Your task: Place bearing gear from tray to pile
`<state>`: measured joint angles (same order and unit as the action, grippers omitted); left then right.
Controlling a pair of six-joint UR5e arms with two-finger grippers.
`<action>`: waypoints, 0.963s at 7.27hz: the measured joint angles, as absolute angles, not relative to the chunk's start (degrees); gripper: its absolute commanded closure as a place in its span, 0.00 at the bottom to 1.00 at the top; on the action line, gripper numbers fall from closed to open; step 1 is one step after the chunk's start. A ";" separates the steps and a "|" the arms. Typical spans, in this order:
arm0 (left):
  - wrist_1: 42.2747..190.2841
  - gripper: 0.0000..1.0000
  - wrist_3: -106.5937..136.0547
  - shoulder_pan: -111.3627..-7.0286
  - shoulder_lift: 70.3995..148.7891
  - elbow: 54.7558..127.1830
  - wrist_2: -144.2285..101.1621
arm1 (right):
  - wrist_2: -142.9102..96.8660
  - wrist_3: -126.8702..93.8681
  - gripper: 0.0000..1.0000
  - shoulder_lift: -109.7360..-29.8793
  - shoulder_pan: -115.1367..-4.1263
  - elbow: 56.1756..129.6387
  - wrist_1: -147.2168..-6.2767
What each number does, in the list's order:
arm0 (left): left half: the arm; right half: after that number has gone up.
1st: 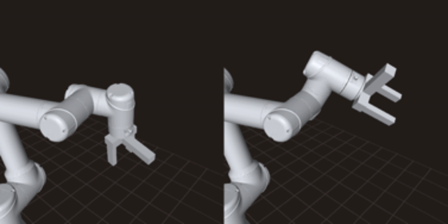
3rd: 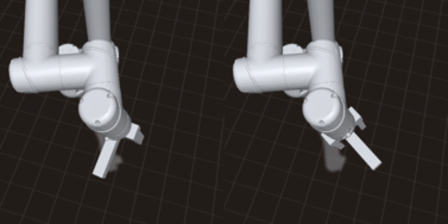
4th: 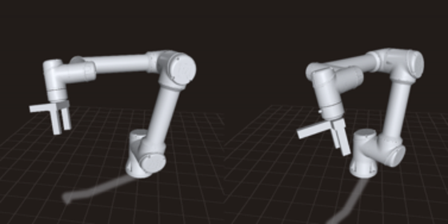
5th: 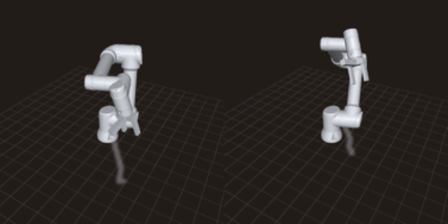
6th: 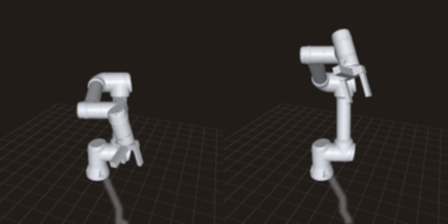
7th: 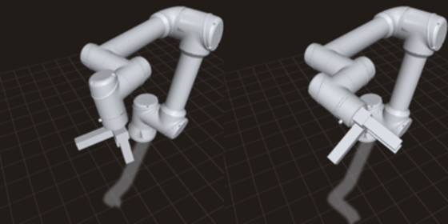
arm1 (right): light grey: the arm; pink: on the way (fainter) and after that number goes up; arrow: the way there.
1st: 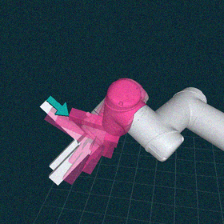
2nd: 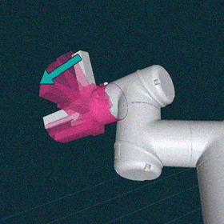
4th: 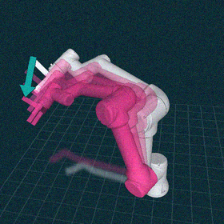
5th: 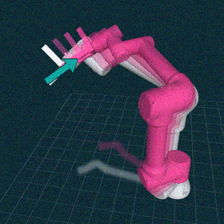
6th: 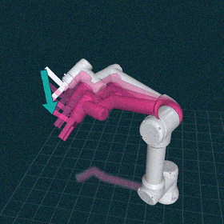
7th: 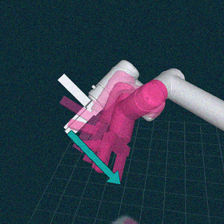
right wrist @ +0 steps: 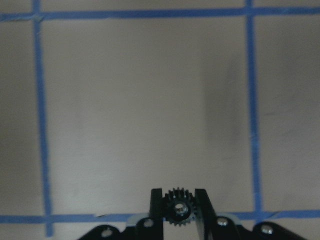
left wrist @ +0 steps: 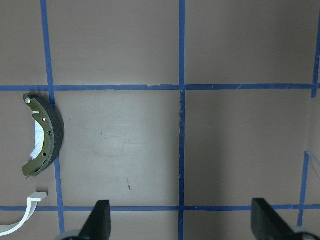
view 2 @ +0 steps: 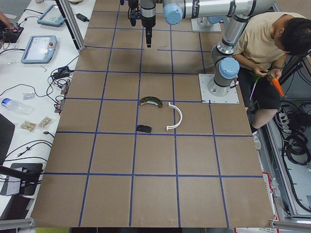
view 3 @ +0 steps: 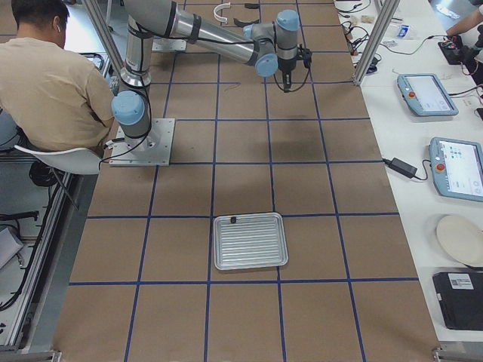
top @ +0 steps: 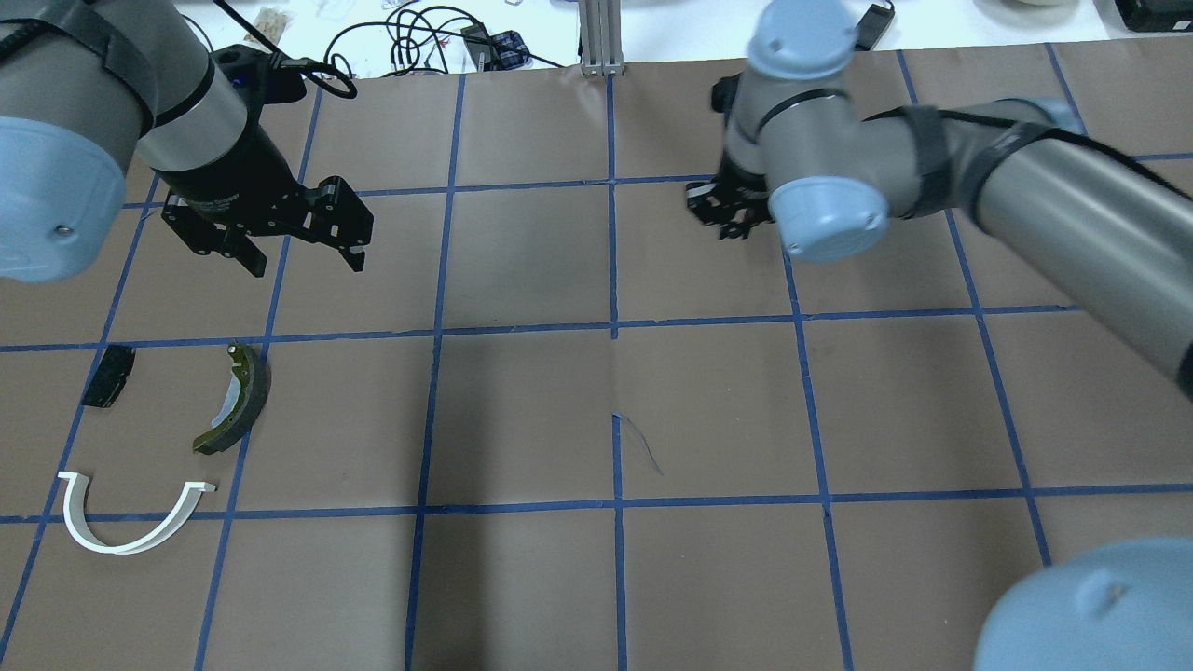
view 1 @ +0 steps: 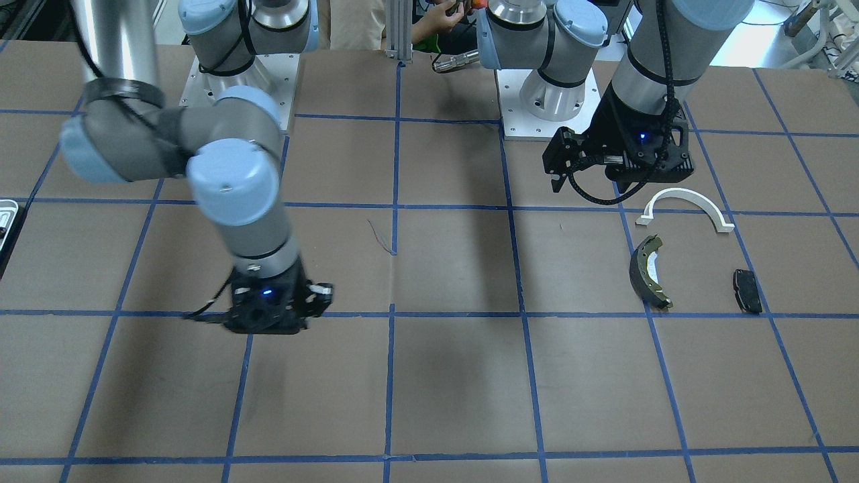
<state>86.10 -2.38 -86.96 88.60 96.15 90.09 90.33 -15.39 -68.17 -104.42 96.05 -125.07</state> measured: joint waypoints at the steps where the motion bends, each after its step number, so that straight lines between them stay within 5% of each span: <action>1: 86.11 0.00 -2.38 -86.95 88.71 96.15 90.22 | 90.22 -22.51 0.93 -68.19 -111.28 96.67 -125.27; 2: 86.03 0.00 -2.37 -86.94 88.90 96.15 90.27 | 90.37 -28.25 0.79 -68.10 -116.84 97.26 -125.34; 3: 85.99 0.00 -2.37 -86.93 88.93 96.15 90.34 | 90.50 -30.82 0.55 -67.98 -120.80 98.03 -125.67; 4: 85.99 0.00 -2.37 -86.93 88.92 96.15 90.39 | 90.53 -31.62 0.02 -67.61 -122.99 99.30 -126.64; 7: 86.14 0.00 -2.37 -86.85 89.00 96.15 90.51 | 91.29 -30.07 0.00 -67.39 -121.82 101.04 -130.18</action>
<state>86.14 -2.37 -86.85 89.00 96.15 90.51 91.29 -30.07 -67.39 -121.82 101.04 -130.18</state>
